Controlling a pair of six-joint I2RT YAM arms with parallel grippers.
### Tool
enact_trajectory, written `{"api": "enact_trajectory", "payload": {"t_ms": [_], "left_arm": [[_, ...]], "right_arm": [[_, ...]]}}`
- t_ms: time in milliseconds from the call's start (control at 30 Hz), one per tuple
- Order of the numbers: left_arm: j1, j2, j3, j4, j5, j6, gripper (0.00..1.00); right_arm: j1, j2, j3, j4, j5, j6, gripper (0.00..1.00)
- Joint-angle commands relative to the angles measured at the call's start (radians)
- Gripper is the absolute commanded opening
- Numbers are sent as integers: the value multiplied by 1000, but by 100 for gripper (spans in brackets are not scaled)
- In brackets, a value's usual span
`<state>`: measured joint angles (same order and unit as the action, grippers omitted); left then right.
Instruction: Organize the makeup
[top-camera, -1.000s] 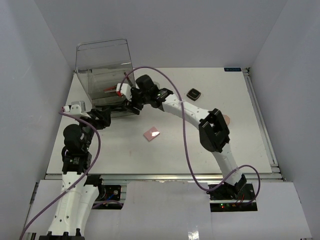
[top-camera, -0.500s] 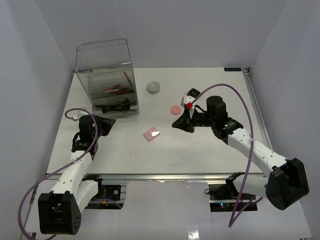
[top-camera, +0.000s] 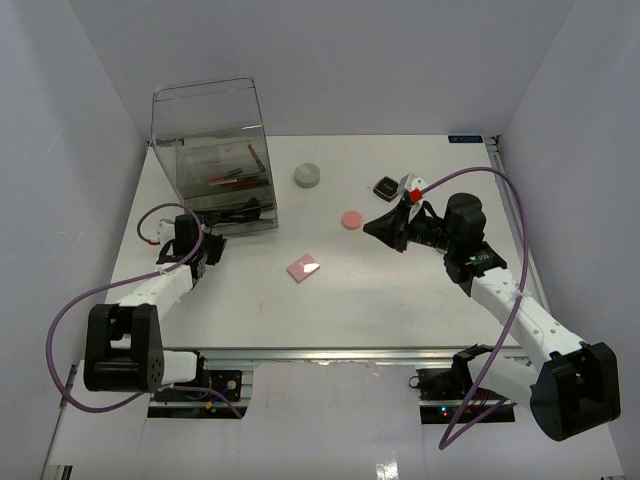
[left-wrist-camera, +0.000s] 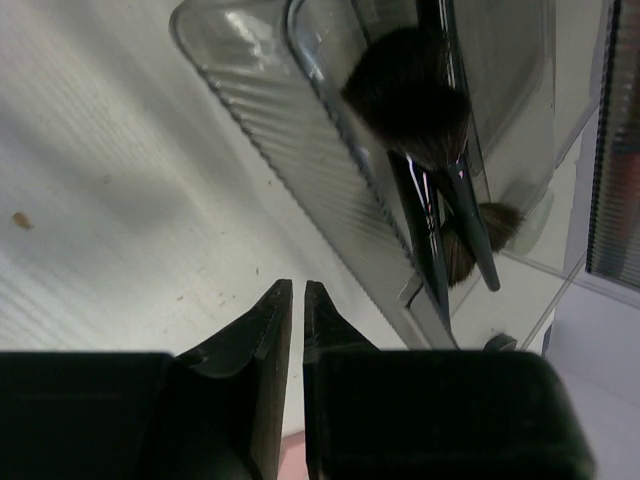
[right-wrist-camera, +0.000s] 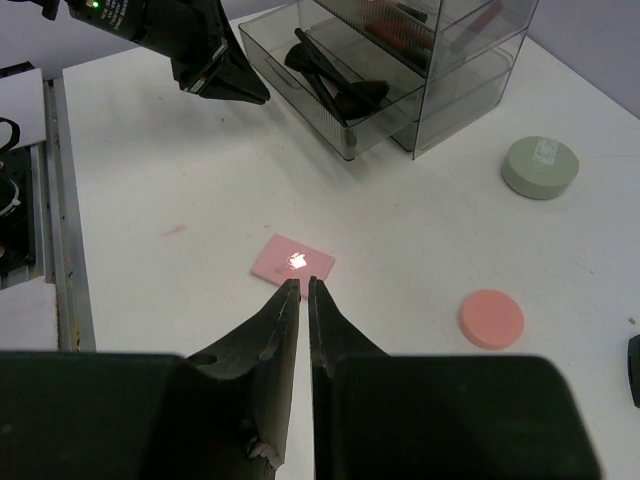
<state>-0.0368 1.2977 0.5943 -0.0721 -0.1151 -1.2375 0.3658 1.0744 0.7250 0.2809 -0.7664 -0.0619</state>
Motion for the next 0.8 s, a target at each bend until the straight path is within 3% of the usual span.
{"api": "enact_trajectory", "payload": {"t_ms": [0, 400, 767], "left_arm": [[-5, 95, 80, 108, -32, -48, 25], [-4, 228, 248, 137, -47, -16, 44], [-3, 358, 364, 190, -12, 25, 50]], "right_arm": [[-5, -21, 7, 54, -16, -7, 13], [-19, -1, -2, 58, -25, -16, 13], [-44, 4, -7, 63, -34, -18, 12]]}}
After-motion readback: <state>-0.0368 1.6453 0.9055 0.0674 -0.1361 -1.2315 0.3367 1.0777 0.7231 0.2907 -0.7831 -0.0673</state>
